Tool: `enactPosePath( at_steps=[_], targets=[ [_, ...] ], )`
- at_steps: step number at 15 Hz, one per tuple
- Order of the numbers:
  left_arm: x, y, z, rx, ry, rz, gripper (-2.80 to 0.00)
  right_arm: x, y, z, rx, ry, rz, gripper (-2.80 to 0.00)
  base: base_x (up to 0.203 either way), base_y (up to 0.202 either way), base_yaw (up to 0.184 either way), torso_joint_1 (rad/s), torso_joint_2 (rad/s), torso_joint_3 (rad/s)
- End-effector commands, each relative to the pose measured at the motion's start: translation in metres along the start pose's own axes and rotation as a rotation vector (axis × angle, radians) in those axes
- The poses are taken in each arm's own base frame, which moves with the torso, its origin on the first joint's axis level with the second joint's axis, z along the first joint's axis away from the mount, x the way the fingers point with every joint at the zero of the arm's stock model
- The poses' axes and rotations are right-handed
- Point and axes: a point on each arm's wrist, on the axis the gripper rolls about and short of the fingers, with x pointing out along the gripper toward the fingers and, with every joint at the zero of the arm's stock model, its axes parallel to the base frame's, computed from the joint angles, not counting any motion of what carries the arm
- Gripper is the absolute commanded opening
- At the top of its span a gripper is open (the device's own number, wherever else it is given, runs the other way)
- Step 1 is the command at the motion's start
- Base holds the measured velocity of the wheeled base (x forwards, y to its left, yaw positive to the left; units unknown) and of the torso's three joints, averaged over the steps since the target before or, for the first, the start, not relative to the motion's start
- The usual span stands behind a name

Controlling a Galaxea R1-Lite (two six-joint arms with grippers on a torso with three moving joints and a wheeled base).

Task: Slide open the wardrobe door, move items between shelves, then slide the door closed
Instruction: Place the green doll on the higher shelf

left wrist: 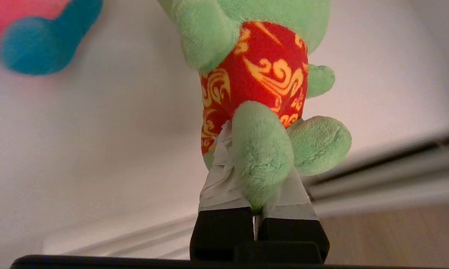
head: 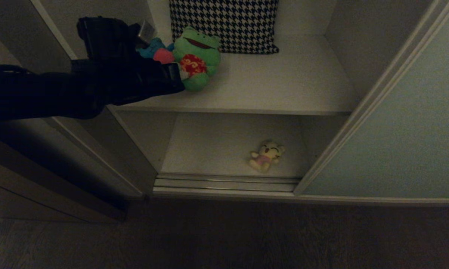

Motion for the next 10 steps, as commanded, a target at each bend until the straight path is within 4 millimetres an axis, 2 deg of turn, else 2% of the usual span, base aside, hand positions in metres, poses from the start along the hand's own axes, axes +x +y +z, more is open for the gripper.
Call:
enactPosePath(
  at_steps=[1, 4, 6, 10],
  targets=[
    [0.04, 0.012, -0.026, -0.021, 0.019, 0.021, -2.8, 0.0, 0.0, 0.0, -0.001, -0.001, 0.001, -2.8, 0.0, 0.0, 0.0, 0.0, 0.0, 0.0],
    [0.06, 0.012, -0.027, -0.04, -0.045, 0.071, -2.8, 0.0, 0.0, 0.0, -0.001, -0.001, 0.0, -2.8, 0.0, 0.0, 0.0, 0.0, 0.0, 0.0],
    [0.068, 0.014, -0.036, -0.039, -0.06, 0.079, -2.8, 0.0, 0.0, 0.0, 0.0, -0.001, 0.0, -2.8, 0.0, 0.0, 0.0, 0.0, 0.0, 0.0],
    [0.071, 0.016, -0.036, -0.032, -0.13, 0.118, -2.8, 0.0, 0.0, 0.0, -0.001, -0.001, 0.0, -2.8, 0.0, 0.0, 0.0, 0.0, 0.0, 0.0]
  ],
)
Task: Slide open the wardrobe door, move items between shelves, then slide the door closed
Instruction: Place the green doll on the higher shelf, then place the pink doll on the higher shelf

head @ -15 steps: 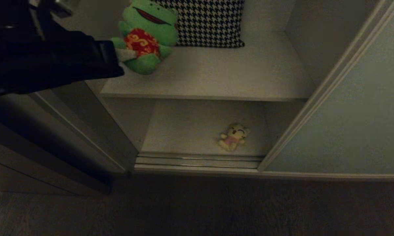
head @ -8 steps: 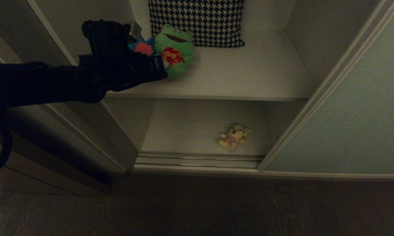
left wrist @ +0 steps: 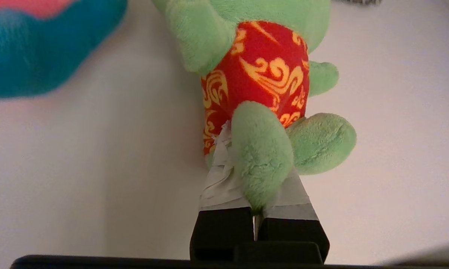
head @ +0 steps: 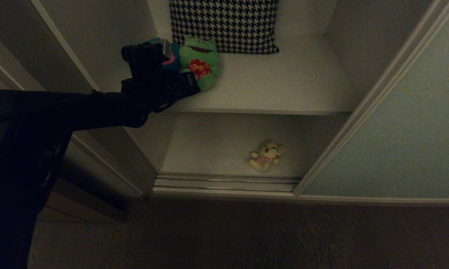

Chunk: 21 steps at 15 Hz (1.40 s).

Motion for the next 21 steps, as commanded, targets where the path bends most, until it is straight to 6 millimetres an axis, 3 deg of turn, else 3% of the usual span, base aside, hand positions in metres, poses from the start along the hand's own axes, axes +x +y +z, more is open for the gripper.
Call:
enactPosePath(
  at_steps=[1, 5, 6, 10, 12, 14, 17, 18, 19, 21],
  targets=[
    [0.002, 0.001, 0.0, 0.005, -0.041, 0.01, -2.8, 0.0, 0.0, 0.0, 0.0, -0.001, 0.0, -2.8, 0.0, 0.0, 0.0, 0.0, 0.0, 0.0],
    [0.002, -0.001, 0.005, 0.011, -0.092, 0.001, -2.8, 0.0, 0.0, 0.0, -0.001, -0.001, 0.002, -2.8, 0.0, 0.0, 0.0, 0.0, 0.0, 0.0],
    [0.002, -0.001, 0.006, 0.011, -0.102, -0.003, 0.0, 0.0, 0.0, 0.0, -0.001, -0.001, 0.002, -2.8, 0.0, 0.0, 0.0, 0.0, 0.0, 0.0],
    [0.002, -0.002, 0.006, 0.005, -0.105, -0.015, 0.0, 0.0, 0.0, 0.0, -0.001, -0.001, 0.001, -2.8, 0.0, 0.0, 0.0, 0.0, 0.0, 0.0],
    [-0.003, -0.005, 0.018, 0.005, -0.132, -0.015, 0.0, 0.0, 0.0, 0.0, -0.001, -0.001, 0.001, -2.8, 0.0, 0.0, 0.0, 0.0, 0.0, 0.0],
    [-0.023, -0.014, 0.055, 0.007, -0.202, -0.022, 0.0, 0.0, 0.0, 0.0, -0.001, -0.001, 0.001, -2.8, 0.0, 0.0, 0.0, 0.0, 0.0, 0.0],
    [-0.075, -0.031, 0.119, 0.017, -0.28, -0.034, 0.0, 0.0, 0.0, 0.0, -0.001, -0.001, 0.0, -2.8, 0.0, 0.0, 0.0, 0.0, 0.0, 0.0],
    [-0.096, -0.036, 0.133, 0.023, -0.263, -0.032, -2.8, 0.0, 0.0, 0.0, 0.0, -0.001, 0.0, -2.8, 0.0, 0.0, 0.0, 0.0, 0.0, 0.0],
    [-0.115, -0.039, 0.14, 0.031, -0.217, -0.024, -2.8, 0.0, 0.0, 0.0, 0.0, -0.001, 0.0, -2.8, 0.0, 0.0, 0.0, 0.0, 0.0, 0.0],
    [-0.159, -0.041, 0.135, 0.059, -0.093, 0.002, -2.8, 0.0, 0.0, 0.0, 0.0, -0.001, 0.0, -2.8, 0.0, 0.0, 0.0, 0.0, 0.0, 0.0]
  ],
)
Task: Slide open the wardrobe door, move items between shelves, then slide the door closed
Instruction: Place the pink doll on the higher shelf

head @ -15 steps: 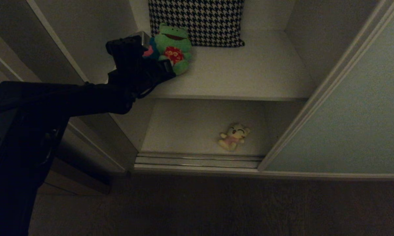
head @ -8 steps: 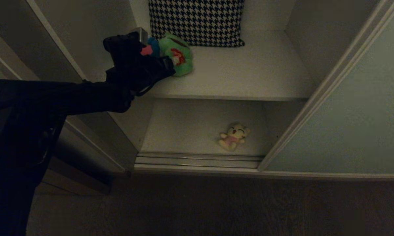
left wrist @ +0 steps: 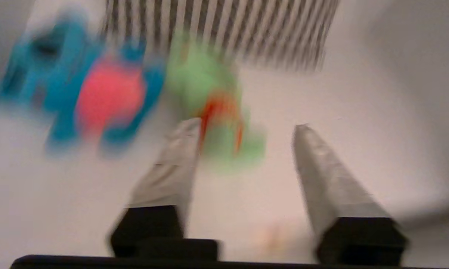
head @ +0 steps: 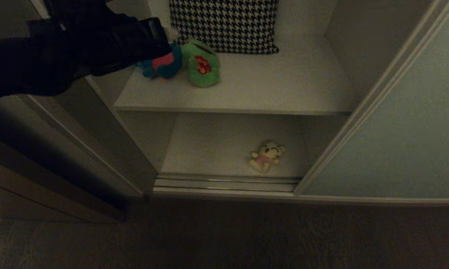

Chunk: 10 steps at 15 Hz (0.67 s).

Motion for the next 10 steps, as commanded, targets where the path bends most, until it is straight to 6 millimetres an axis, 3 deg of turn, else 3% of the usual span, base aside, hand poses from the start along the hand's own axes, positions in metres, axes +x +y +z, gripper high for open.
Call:
enactPosePath(
  at_steps=[1, 5, 8, 10],
  targets=[
    [-0.078, -0.01, 0.034, 0.026, -0.018, -0.003, -2.8, 0.0, 0.0, 0.0, -0.001, -0.001, 0.0, -2.8, 0.0, 0.0, 0.0, 0.0, 0.0, 0.0],
    [-0.218, -0.014, 0.015, 0.079, 0.109, 0.038, -2.8, 0.0, 0.0, 0.0, -0.001, -0.001, 0.001, -2.8, 0.0, 0.0, 0.0, 0.0, 0.0, 0.0],
    [-0.313, -0.009, -0.039, 0.095, 0.206, 0.126, -2.8, 0.0, 0.0, 0.0, -0.001, -0.001, 0.001, -2.8, 0.0, 0.0, 0.0, 0.0, 0.0, 0.0],
    [-0.363, -0.01, -0.092, 0.112, 0.237, 0.166, -2.8, 0.0, 0.0, 0.0, 0.001, -0.001, 0.002, -2.8, 0.0, 0.0, 0.0, 0.0, 0.0, 0.0]
  ],
)
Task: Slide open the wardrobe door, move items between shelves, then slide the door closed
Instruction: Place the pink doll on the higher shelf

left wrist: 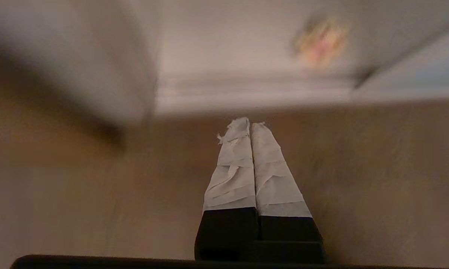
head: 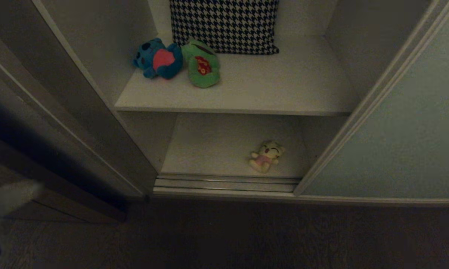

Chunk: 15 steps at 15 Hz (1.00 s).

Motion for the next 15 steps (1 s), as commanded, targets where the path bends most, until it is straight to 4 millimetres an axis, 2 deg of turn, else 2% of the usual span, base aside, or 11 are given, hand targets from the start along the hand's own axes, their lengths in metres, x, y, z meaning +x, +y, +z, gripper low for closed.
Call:
enactPosePath(
  at_steps=[1, 3, 5, 7, 10, 15],
  targets=[
    [-0.051, -0.004, -0.066, 0.018, -0.122, 0.043, -2.8, 0.0, 0.0, 0.0, -0.001, -0.001, 0.002, -2.8, 0.0, 0.0, 0.0, 0.0, 0.0, 0.0],
    [-0.059, -0.006, -0.117, 0.033, -0.141, 0.081, -2.8, 0.0, 0.0, 0.0, -0.001, -0.001, 0.0, -2.8, 0.0, 0.0, 0.0, 0.0, 0.0, 0.0],
    [-0.055, -0.006, -0.162, 0.04, -0.146, 0.107, -2.8, 0.0, 0.0, 0.0, -0.001, -0.001, 0.0, -2.8, 0.0, 0.0, 0.0, 0.0, 0.0, 0.0],
    [-0.049, -0.005, -0.174, 0.01, -0.145, 0.132, -2.8, 0.0, 0.0, 0.0, -0.001, -0.001, 0.0, -2.8, 0.0, 0.0, 0.0, 0.0, 0.0, 0.0],
    [-0.041, -0.002, -0.181, 0.062, -0.178, 0.213, -2.8, 0.0, 0.0, 0.0, -0.001, -0.001, 0.0, -2.8, 0.0, 0.0, 0.0, 0.0, 0.0, 0.0],
    [-0.04, -0.001, -0.181, 0.114, -0.205, 0.217, -2.8, 0.0, 0.0, 0.0, 0.0, -0.001, 0.0, -2.8, 0.0, 0.0, 0.0, 0.0, 0.0, 0.0]
  ],
)
